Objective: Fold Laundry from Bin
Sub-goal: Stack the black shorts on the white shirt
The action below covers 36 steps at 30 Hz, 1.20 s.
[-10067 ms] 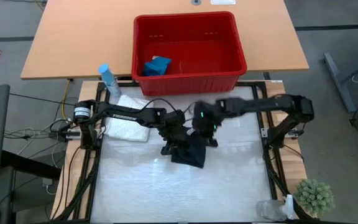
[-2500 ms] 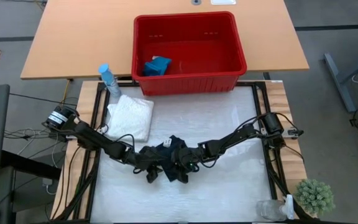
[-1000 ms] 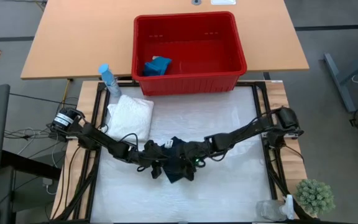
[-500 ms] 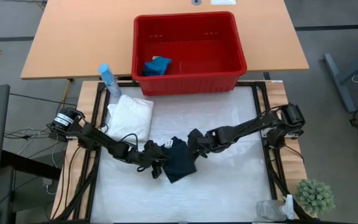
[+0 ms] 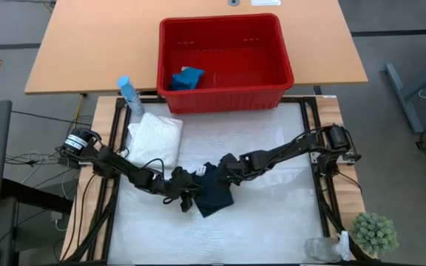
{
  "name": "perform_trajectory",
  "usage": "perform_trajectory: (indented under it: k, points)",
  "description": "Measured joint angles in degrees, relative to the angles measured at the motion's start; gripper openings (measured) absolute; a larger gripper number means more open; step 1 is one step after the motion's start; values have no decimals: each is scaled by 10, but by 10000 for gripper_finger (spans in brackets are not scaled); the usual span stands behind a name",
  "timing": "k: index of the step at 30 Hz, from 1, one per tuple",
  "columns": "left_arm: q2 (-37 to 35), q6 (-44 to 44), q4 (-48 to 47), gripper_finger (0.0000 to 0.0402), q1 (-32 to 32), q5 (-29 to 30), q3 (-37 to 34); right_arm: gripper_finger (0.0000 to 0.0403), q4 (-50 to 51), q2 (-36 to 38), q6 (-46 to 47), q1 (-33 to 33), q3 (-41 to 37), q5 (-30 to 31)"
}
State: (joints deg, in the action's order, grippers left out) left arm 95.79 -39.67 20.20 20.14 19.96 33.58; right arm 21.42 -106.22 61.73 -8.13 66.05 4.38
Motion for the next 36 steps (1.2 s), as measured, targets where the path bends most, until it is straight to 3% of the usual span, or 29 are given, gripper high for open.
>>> perform_trajectory:
  k: [10, 14, 17, 22, 23, 36]
  points:
    - [0, 5, -4, 169, -3, 0, 0, 288, -94, -57, 9, 8, 4, -36]
    - [0, 6, -4, 169, -5, -1, 0, 264, -86, -71, 21, 10, 4, -54]
    - [0, 11, -2, 169, -8, -1, 0, 203, -77, -72, 23, 12, 3, -58]
    - [0, 20, -2, 169, -17, 3, 0, 41, -57, -72, 6, 13, 3, -58]
    - [0, 22, -2, 169, -19, 3, 0, 31, -56, -73, -4, 16, 2, -58]
    - [-30, 19, -5, 169, -30, -37, 12, 31, -52, -21, -4, 19, -1, -62]
